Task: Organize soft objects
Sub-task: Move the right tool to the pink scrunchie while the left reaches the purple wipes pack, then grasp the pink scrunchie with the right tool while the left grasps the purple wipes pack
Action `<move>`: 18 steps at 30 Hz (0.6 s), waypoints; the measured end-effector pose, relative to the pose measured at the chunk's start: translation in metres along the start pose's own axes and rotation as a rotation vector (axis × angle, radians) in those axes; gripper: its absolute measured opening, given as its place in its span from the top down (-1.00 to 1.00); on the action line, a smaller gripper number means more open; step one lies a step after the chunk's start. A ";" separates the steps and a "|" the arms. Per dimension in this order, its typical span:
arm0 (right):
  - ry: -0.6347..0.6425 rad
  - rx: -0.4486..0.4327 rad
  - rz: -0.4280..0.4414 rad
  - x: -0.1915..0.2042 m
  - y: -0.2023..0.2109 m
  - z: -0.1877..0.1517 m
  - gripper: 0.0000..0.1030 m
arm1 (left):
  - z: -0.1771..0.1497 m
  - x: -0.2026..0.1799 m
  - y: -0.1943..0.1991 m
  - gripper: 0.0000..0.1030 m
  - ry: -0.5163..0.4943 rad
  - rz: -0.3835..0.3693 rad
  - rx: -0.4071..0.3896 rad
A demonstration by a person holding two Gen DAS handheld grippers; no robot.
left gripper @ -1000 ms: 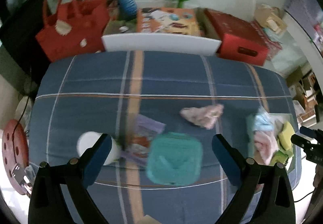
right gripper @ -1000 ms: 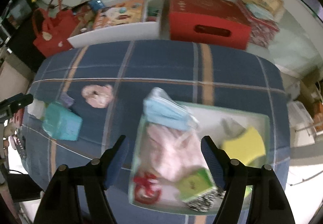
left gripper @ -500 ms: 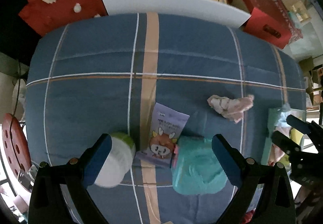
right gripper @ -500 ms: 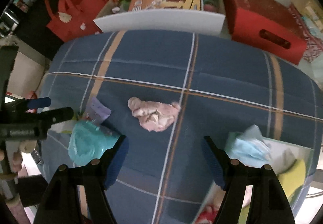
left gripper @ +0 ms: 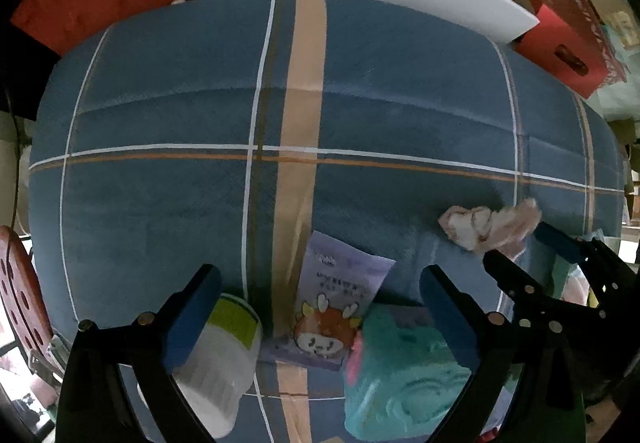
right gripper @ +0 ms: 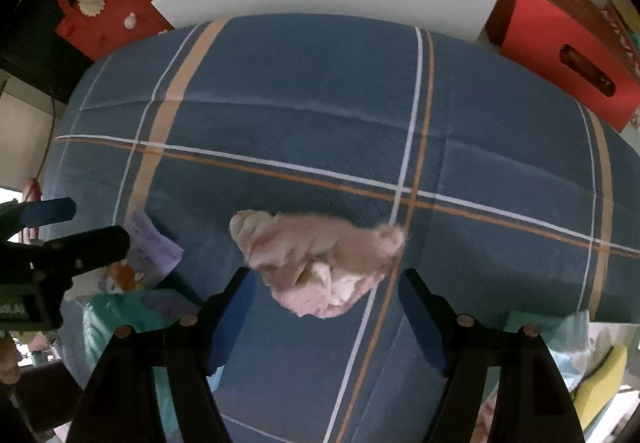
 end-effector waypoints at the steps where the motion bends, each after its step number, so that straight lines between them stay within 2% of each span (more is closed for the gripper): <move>1: 0.005 0.001 -0.003 0.001 -0.002 0.000 -0.49 | 0.001 0.000 -0.002 -0.93 0.002 0.001 0.005; 2: 0.010 -0.001 -0.003 0.002 -0.004 0.000 -0.47 | 0.001 -0.001 -0.005 -0.93 0.001 0.002 0.010; 4: 0.026 -0.006 -0.005 0.004 -0.005 -0.002 -0.22 | 0.004 -0.003 -0.008 -0.93 -0.012 0.012 0.011; 5: 0.031 -0.007 -0.007 0.003 -0.005 -0.002 0.01 | 0.005 -0.004 -0.010 -0.93 -0.018 0.022 0.014; 6: 0.035 -0.009 -0.012 0.003 -0.005 -0.003 0.12 | 0.005 -0.005 -0.012 -0.93 -0.022 0.028 0.018; 9: 0.049 -0.020 -0.025 -0.001 -0.002 -0.006 0.30 | 0.005 -0.013 -0.019 -0.93 -0.038 0.031 0.033; 11: 0.049 -0.036 -0.021 -0.002 0.002 -0.007 0.36 | 0.006 -0.018 -0.022 -0.93 -0.047 0.036 0.037; 12: 0.049 -0.039 -0.015 -0.006 0.005 -0.008 0.47 | 0.005 -0.021 -0.024 -0.93 -0.058 0.041 0.042; 14: 0.051 -0.047 -0.009 -0.009 0.009 -0.009 0.58 | 0.004 -0.027 -0.027 -0.93 -0.071 0.051 0.049; 18: 0.064 -0.049 -0.001 -0.008 0.010 -0.010 0.62 | 0.006 -0.035 -0.036 -0.93 -0.090 0.049 0.073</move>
Point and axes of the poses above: each gripper's, at about its wrist camera, not at the fingertips, and y roughly against the way its jaws point, x to its left, z to its top, the point moved 2 cm from there along -y, roughly the way its jaws point, and after that the axes turned 5 degrees about z, right-handed, at the moved point
